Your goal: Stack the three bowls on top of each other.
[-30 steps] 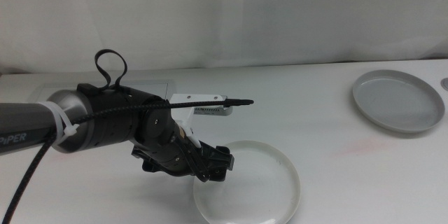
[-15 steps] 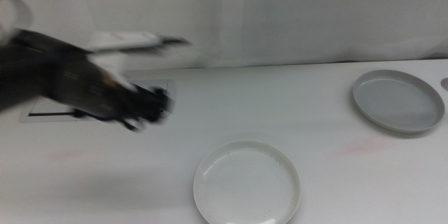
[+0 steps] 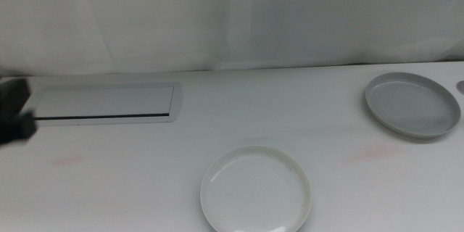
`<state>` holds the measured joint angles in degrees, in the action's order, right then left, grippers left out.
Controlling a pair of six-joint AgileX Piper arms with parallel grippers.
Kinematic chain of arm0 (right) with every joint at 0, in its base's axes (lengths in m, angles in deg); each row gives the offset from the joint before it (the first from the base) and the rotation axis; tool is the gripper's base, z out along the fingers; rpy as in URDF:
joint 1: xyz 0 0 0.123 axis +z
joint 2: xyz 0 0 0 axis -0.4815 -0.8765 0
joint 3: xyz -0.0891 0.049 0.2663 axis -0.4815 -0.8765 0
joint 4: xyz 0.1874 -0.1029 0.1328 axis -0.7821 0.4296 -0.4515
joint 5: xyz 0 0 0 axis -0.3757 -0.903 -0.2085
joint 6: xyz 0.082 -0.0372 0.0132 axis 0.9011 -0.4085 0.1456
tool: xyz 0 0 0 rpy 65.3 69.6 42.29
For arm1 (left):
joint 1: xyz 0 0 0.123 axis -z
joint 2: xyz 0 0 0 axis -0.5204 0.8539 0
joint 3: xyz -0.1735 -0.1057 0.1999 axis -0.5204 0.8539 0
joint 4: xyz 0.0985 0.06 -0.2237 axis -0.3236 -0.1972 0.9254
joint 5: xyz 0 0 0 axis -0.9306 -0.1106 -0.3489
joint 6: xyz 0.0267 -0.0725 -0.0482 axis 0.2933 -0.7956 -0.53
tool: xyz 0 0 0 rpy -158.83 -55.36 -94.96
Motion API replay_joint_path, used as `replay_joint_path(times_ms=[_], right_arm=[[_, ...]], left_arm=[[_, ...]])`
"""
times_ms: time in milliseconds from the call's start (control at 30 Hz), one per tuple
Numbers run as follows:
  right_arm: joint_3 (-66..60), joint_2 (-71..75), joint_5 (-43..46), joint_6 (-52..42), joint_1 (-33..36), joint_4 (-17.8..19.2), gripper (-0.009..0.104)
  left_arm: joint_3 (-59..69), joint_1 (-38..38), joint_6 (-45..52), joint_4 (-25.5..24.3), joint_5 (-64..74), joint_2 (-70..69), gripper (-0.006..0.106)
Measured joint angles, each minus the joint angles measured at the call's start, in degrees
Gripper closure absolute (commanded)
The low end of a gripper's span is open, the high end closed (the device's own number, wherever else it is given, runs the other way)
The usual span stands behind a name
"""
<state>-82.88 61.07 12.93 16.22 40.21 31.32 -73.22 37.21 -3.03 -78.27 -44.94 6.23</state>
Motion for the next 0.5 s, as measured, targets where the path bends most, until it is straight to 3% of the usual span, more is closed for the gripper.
replay_joint_path(times_ms=[200, 400, 500], right_arm=[[0.0, 0.0, 0.0, 0.13, 0.0, -0.78, -0.008], [0.0, 0.0, 0.0, 0.13, 0.0, -2.25, -0.008], [0.0, 0.0, 1.6, 0.13, 0.0, -2.47, -0.008]], left_arm=[[18.84, -0.09, 0.32, -0.22, -8.08, -24.36, 0.058], [29.95, -0.09, -6.55, -0.26, -10.47, -33.23, 0.058], [33.43, -0.09, -8.11, -0.26, -10.53, -33.82, 0.063]])
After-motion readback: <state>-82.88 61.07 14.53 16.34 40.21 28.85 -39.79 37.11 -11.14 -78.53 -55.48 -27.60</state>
